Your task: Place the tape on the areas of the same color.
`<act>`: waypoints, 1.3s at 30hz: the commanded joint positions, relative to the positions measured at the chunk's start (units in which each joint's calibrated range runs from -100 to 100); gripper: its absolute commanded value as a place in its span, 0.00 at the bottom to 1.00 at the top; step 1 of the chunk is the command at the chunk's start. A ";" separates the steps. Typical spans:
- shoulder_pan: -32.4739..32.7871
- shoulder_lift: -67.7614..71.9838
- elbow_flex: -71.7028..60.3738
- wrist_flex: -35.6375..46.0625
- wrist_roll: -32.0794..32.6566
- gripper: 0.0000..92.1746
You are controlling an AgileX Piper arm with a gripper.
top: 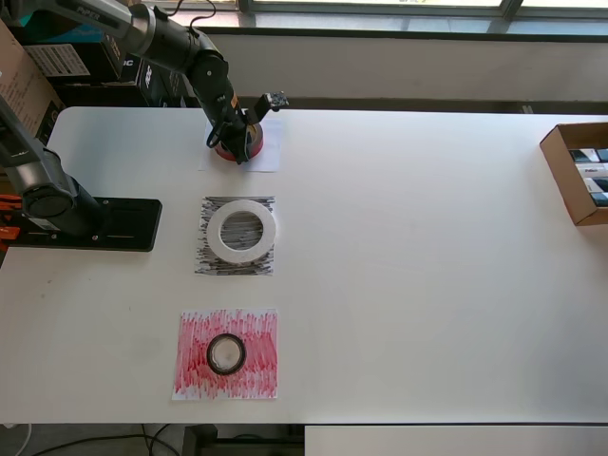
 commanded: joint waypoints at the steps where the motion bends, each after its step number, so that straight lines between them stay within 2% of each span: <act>1: -0.33 -0.89 -0.86 0.05 0.03 0.00; 7: -0.49 -1.74 -5.50 1.23 -0.06 0.00; 11: -2.38 -4.73 -11.22 7.00 0.03 0.00; 19: -10.67 -5.01 -18.49 8.87 -0.14 0.00; 29: -21.96 7.15 -32.85 11.16 0.60 0.00; 39: -25.90 15.95 -35.30 13.28 2.16 0.00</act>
